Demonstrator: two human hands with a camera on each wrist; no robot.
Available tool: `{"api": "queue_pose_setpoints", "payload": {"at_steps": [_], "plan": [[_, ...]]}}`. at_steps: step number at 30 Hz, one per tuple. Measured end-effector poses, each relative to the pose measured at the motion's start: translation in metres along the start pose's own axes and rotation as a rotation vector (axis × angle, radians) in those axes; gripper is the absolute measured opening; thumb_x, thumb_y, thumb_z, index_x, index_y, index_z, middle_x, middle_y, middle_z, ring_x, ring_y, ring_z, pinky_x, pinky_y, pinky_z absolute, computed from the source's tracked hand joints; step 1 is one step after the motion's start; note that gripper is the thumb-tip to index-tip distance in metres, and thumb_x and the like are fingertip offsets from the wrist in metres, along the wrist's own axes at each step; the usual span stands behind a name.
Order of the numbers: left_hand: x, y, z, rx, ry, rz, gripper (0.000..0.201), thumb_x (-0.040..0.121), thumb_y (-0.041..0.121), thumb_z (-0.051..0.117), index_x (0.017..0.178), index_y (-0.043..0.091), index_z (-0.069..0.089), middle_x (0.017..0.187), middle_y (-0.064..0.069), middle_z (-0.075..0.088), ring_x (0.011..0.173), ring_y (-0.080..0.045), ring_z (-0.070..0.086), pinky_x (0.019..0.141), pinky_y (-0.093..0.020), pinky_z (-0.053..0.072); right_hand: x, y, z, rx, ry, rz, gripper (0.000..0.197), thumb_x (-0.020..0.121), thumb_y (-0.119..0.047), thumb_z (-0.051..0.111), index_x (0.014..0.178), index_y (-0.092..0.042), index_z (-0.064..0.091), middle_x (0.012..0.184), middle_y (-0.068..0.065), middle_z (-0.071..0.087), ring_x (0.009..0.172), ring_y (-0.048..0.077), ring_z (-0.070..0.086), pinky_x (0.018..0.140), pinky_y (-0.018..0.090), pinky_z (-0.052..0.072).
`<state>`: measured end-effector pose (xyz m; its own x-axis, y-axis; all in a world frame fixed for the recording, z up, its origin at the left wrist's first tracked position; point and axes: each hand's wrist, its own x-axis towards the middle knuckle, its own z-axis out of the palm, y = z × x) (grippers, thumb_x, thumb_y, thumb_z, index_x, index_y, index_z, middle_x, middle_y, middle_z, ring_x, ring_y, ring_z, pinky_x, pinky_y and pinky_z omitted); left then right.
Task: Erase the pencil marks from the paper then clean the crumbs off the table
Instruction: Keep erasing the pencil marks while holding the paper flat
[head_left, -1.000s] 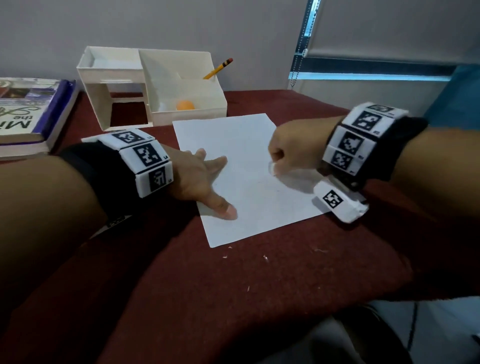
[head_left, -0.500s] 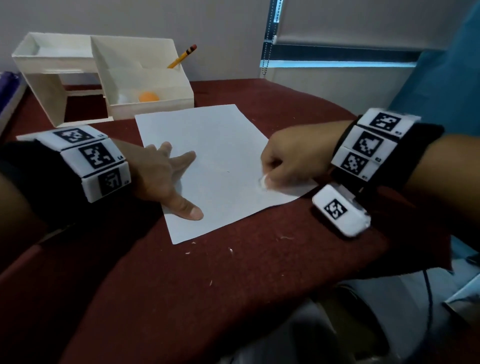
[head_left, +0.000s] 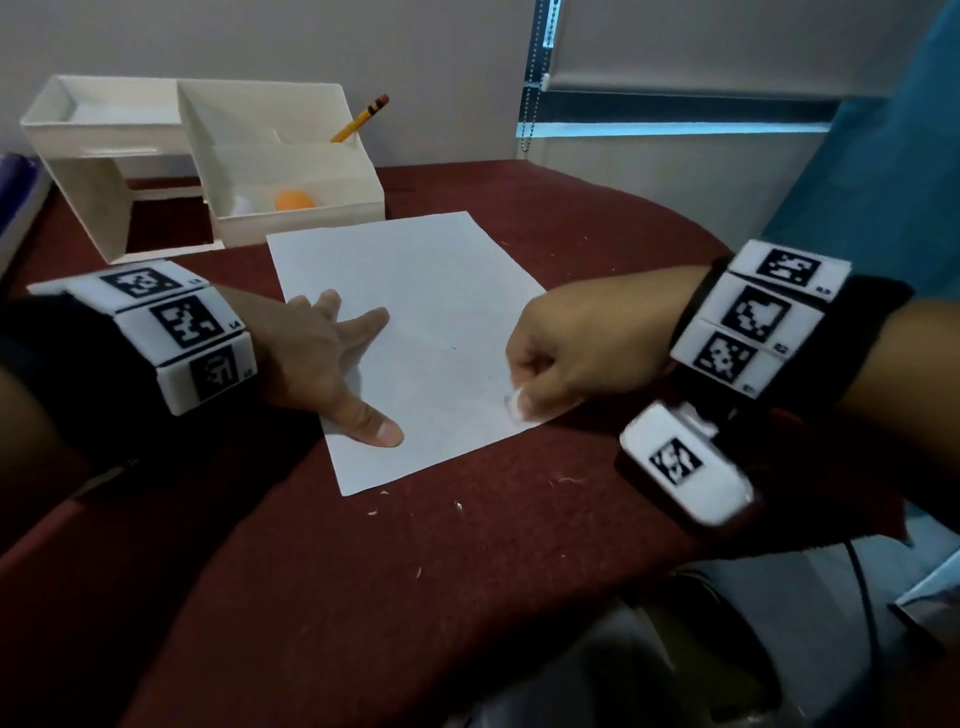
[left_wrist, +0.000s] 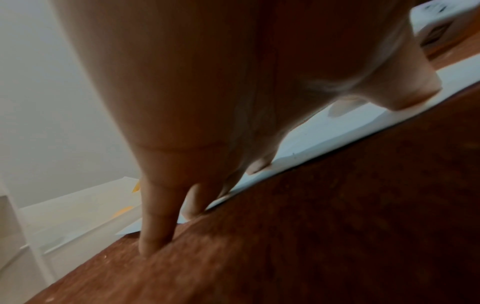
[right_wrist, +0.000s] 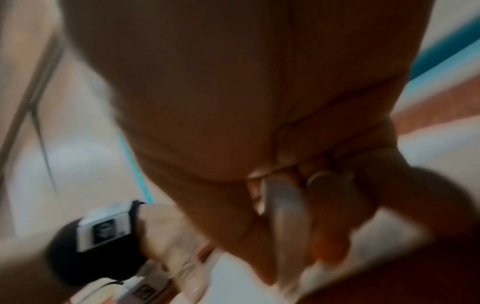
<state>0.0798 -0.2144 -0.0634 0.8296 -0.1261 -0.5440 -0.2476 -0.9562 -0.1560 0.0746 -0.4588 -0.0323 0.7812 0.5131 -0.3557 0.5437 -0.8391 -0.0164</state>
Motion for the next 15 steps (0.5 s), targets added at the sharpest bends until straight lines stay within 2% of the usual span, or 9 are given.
{"api": "queue_pose_setpoints", "payload": {"at_steps": [2,4,7,9,12,15], "plan": [[0.001,0.000,0.000,0.000,0.000,0.000,0.156,0.014,0.107,0.030,0.143,0.045,-0.030,0.161,-0.007,-0.023,0.150,-0.033,-0.007,0.116,-0.062,0.013,0.000,0.009,-0.006,-0.003,0.036,0.104,0.035,0.089,-0.049,0.065,0.075,-0.017,0.070,0.073,-0.004,0.071,0.070,0.015,0.067,0.071,0.035,0.058],[0.000,-0.001,0.001,0.000,0.003,0.001,0.155,0.013,0.107,0.030,0.143,0.046,-0.030,0.161,-0.006,-0.023,0.150,-0.033,-0.007,0.116,-0.062,0.012,0.001,0.015,-0.008,0.006,0.052,0.114,0.033,0.089,-0.045,0.064,0.072,-0.017,0.069,0.073,-0.004,0.071,0.070,0.016,0.067,0.073,0.041,0.060],[-0.001,0.000,0.001,-0.007,-0.003,0.000,0.153,0.018,0.106,0.033,0.143,0.046,-0.030,0.161,-0.006,-0.024,0.150,-0.033,-0.008,0.117,-0.061,0.011,-0.003,0.001,0.000,0.025,-0.022,0.018,0.030,0.089,-0.045,0.065,0.079,-0.016,0.070,0.074,-0.002,0.073,0.070,0.016,0.068,0.067,0.034,0.055],[-0.002,0.000,0.000,-0.008,-0.003,-0.004,0.151,0.020,0.105,0.033,0.143,0.045,-0.030,0.161,-0.006,-0.024,0.150,-0.033,-0.008,0.117,-0.061,0.011,-0.001,0.008,-0.004,-0.002,-0.009,0.058,0.034,0.090,-0.048,0.065,0.080,-0.016,0.071,0.076,-0.002,0.072,0.070,0.016,0.067,0.064,0.030,0.053],[-0.003,0.001,0.000,-0.003,-0.005,0.000,0.155,0.014,0.107,0.030,0.143,0.045,-0.031,0.161,-0.007,-0.024,0.150,-0.033,-0.008,0.117,-0.061,0.011,0.000,0.025,-0.010,-0.020,0.023,0.167,0.032,0.090,-0.044,0.066,0.074,-0.017,0.070,0.073,-0.003,0.070,0.070,0.017,0.066,0.070,0.038,0.056],[-0.003,0.000,0.000,-0.015,-0.012,0.005,0.155,0.014,0.106,0.032,0.143,0.045,-0.030,0.160,-0.006,-0.025,0.150,-0.032,-0.009,0.117,-0.060,0.010,-0.004,0.016,-0.003,0.057,-0.042,0.059,0.030,0.086,-0.045,0.067,0.079,-0.016,0.071,0.073,-0.002,0.072,0.068,0.018,0.068,0.068,0.037,0.057]]}}
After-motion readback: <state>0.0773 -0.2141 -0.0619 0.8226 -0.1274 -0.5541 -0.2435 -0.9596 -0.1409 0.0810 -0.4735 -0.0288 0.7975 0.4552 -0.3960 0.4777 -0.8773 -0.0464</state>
